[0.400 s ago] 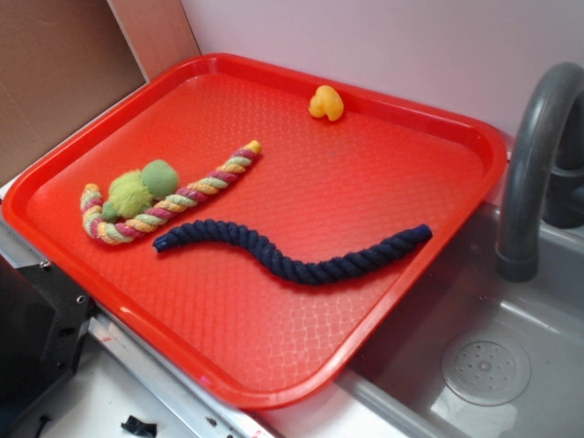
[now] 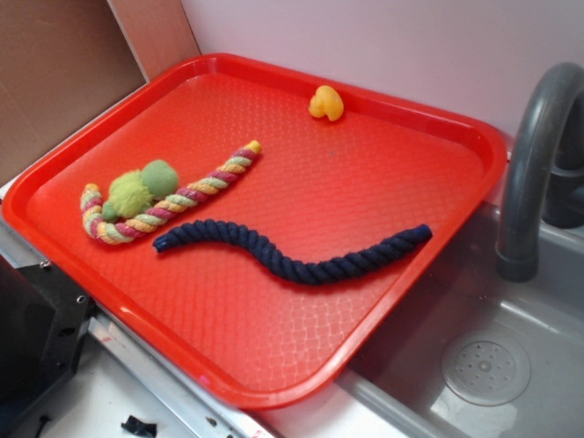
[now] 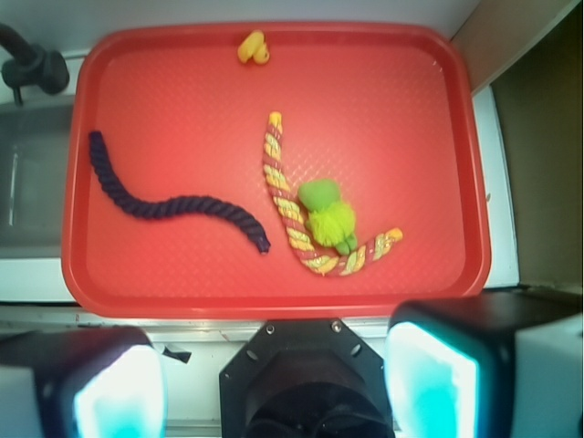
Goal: Grab the blue rope.
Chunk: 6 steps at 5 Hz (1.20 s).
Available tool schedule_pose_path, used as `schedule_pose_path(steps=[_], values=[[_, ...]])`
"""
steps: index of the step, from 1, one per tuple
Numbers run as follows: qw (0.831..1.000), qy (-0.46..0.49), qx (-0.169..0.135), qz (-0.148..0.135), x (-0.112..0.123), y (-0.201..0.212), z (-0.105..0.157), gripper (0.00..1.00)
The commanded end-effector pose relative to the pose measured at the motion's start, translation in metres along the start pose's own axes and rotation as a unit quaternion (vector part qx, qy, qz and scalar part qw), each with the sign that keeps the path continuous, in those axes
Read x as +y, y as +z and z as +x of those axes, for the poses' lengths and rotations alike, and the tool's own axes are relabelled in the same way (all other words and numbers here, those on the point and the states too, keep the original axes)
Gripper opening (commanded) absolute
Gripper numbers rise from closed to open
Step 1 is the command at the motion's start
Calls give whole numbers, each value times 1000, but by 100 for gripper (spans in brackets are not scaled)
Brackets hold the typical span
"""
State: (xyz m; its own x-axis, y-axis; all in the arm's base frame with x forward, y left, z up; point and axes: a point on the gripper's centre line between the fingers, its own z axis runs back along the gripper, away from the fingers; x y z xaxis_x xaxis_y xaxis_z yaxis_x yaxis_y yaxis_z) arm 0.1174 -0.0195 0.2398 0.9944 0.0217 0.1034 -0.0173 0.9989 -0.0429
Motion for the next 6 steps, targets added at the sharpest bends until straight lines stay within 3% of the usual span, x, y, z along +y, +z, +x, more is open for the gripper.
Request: schedule_pose_path(steps=[1,2,3,4,6], values=[[971,-237,-20,7,-41,-20,36,100],[934,-356,-28,-6,-70,-37,42,100],[883,-467,-25,-35,-86,-64,46,100],[819,-571,-13,-57,-90,-95,47,100],[799,-598,37,-47,-92,-154,56,100]])
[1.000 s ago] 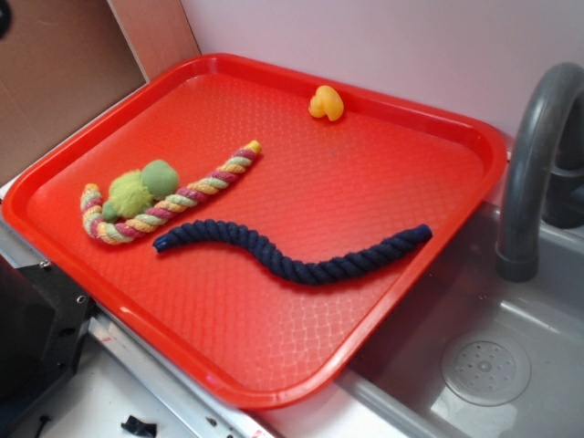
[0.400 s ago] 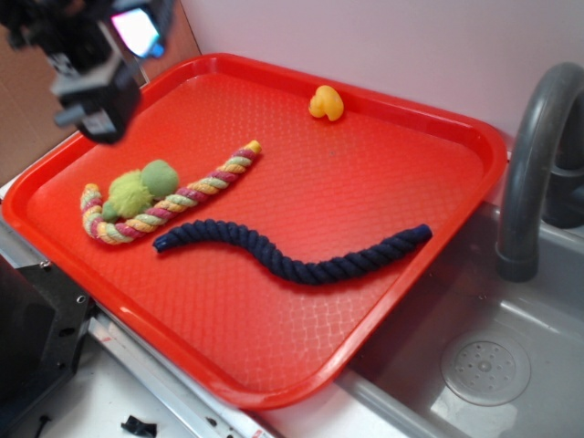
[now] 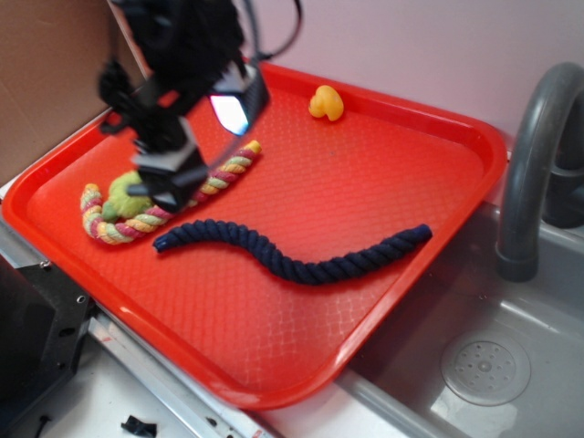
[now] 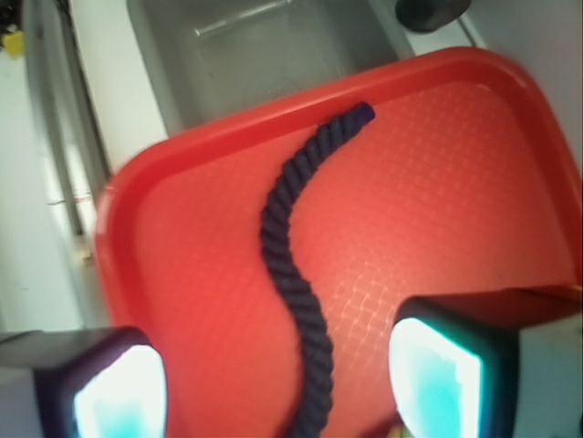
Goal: Grab the blue rope.
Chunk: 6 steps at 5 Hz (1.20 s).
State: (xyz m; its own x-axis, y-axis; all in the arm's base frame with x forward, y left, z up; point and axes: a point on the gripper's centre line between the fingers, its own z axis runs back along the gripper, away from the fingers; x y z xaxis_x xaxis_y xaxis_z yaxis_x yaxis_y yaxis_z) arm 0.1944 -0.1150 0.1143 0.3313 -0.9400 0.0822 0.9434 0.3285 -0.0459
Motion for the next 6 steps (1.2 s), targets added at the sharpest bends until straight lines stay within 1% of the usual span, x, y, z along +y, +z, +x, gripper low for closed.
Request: schedule_pose_path(steps=[1,2,3,4,5,6], values=[[999,-16,48,6,-2,-41,-2,100],[996,2,90,18,-5,-65,-3,100],[993,-8,112,21,-8,-76,-3,100],[988,-10,146,45,-9,-85,-3,100],[985,-12,160,63,-8,-86,1,1],[986,-10,152,66,-8,-87,2,0]])
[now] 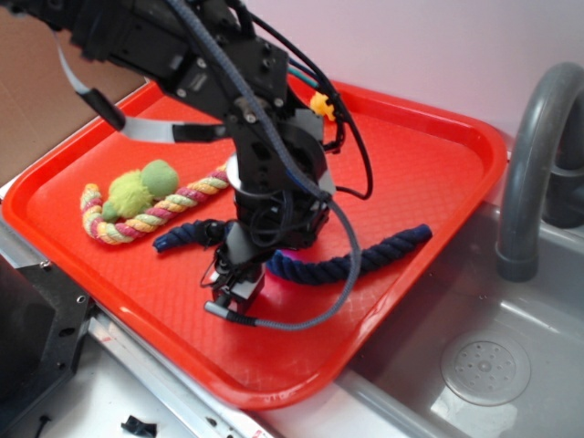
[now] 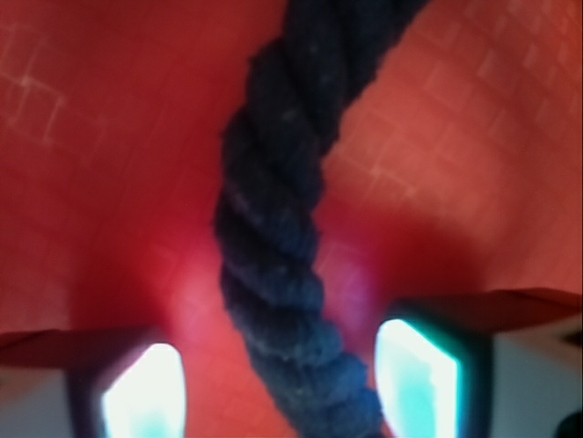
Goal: Grab the blue rope.
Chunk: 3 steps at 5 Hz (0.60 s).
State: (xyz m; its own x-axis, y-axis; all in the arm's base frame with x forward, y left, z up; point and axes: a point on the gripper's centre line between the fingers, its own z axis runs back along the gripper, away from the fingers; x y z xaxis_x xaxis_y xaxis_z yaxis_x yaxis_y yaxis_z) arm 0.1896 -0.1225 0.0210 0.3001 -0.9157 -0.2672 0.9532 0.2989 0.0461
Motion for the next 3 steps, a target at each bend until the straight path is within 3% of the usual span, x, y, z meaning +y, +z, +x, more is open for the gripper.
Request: schedule_pose_path(steps=[1,2,3], values=[[1000,6,-21,15,-5,5,3,0],[999,41,-11,19,1,6,1,0],[986,167,-4,12,17,33,-13,0]])
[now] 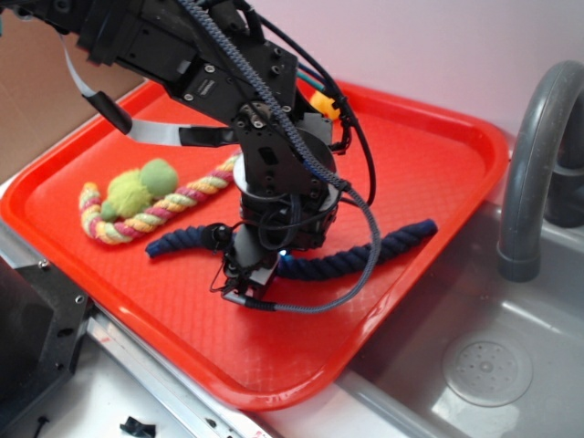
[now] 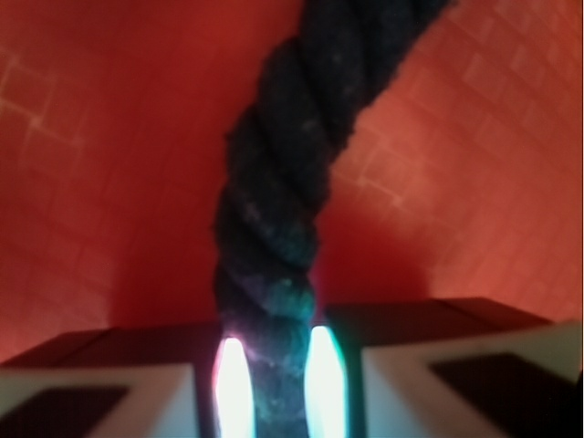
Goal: Grab the blue rope.
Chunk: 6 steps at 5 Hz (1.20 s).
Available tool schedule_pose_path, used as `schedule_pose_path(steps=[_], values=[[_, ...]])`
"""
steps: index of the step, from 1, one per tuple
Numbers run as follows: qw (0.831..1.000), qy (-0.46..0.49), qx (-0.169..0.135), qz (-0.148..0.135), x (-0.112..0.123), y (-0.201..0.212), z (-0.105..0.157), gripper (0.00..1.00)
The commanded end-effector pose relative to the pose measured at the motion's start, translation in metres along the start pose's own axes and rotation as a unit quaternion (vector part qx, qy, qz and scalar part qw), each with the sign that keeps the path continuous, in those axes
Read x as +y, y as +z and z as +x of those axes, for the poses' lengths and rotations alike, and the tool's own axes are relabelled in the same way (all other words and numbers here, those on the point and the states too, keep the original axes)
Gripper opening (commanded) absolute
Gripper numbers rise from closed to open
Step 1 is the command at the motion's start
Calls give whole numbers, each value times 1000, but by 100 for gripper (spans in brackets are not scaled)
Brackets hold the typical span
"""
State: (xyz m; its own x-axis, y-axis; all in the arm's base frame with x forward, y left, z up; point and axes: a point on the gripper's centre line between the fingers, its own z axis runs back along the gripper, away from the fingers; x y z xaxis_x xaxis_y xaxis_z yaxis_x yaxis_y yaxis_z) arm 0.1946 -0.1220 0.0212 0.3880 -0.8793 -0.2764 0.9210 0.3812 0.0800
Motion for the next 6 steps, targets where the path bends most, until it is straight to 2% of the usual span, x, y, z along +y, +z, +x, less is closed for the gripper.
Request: schedule_pose_path(steps=[1,2,3,4,5,6], values=[[968,241,-52,-37,28,69,-40,0],[926,358,-90,-77,37,106,-77,0],[865,467,-140,-122,38,137,-119,0],[798,574,-146,-114,34,156,-148,0],[781,601,-128,-111,39,159,-147,0],[789,591,-106,-132,45,155,-151,0]])
